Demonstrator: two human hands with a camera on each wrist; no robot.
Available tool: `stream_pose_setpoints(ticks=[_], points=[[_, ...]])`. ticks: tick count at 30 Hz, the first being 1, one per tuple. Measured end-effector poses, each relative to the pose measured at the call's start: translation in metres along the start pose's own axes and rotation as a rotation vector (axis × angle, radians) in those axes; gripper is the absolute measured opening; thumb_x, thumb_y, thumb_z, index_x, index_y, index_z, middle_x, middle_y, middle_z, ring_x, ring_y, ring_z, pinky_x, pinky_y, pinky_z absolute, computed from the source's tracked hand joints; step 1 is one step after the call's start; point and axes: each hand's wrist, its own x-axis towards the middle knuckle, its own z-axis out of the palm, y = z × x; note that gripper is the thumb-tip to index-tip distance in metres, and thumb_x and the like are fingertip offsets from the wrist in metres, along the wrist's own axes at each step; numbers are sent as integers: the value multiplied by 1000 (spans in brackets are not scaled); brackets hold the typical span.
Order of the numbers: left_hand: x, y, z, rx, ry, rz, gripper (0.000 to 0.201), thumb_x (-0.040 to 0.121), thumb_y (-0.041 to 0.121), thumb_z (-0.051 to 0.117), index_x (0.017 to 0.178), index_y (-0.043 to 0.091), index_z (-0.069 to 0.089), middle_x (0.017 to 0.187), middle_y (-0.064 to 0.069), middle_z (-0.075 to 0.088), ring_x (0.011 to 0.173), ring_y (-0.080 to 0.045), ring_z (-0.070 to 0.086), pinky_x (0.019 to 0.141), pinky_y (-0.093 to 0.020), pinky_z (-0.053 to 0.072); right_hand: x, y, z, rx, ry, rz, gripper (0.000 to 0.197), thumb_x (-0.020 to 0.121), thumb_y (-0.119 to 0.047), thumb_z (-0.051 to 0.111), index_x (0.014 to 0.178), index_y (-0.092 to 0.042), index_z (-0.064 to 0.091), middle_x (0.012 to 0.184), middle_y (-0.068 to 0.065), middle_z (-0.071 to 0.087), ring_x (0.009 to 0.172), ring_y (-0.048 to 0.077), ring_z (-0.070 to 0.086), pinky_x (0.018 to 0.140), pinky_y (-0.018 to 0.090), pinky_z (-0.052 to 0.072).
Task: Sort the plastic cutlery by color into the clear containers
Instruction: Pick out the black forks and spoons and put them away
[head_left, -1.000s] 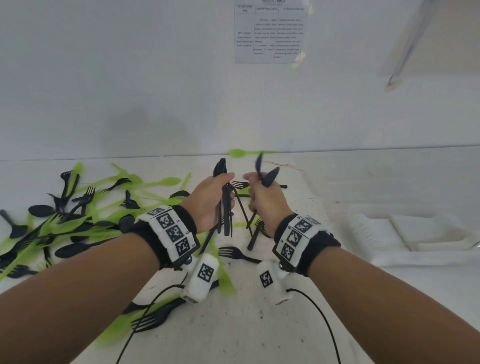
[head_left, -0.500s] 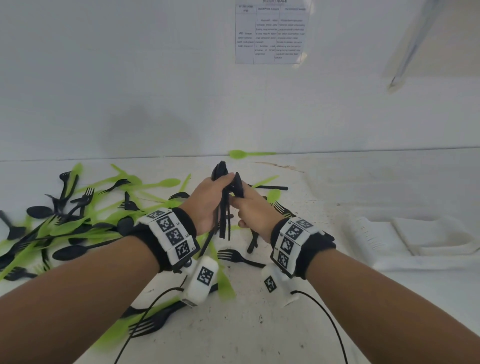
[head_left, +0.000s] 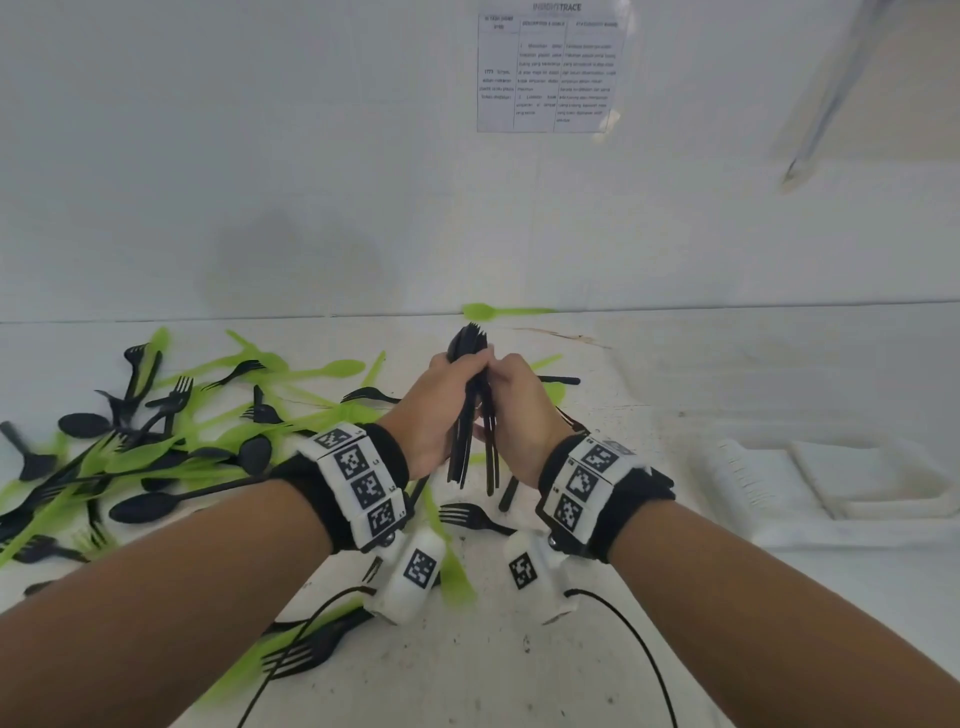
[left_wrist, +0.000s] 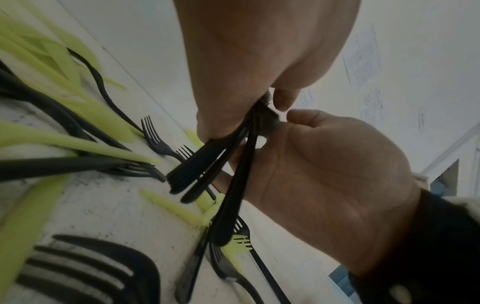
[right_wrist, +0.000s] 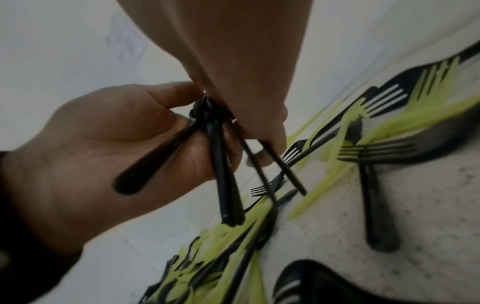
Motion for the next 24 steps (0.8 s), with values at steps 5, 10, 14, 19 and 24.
stream_pose_setpoints(ticks=[5,10,14,19,24], points=[[-2,-1,-6,27,7,-19,46,100,41,55,136,13,51,119,-22,62,104,-31,69,97,-56,55,-2,-4,8,191,9,-52,39,112,-20,28,92,-6,59,74,-3,68,74,9,64,61,19,52],[-7,-5,-13,155,-67,27,36,106,29,43,138,22,55,133,-15,63,122,-29,61,104,-43,49,4,0,20,383,109,-34,22,105,-16,29,102,-9,49,91,13,46,89,27,49,76,35,48],[-12,0,-24,437,-191,139,44,109,20,39,143,47,44,144,12,54,132,-6,47,93,-19,38,5,-1,18,455,52,-68,30,87,-25,54,112,-11,44,107,12,37,100,31,35,81,41,42],[-11,8,-44,544,-259,157,44,108,28,49,145,52,46,135,16,64,121,-5,54,97,-33,38,2,3,15,421,-27,-65,43,81,-37,68,95,-4,44,97,13,34,88,31,36,77,44,37],[-9,4,-48,436,-280,155,43,104,17,57,143,36,55,132,-5,68,125,-21,63,110,-42,46,3,11,16,399,107,-77,20,103,-27,55,98,-11,44,95,13,52,89,30,57,80,47,53]])
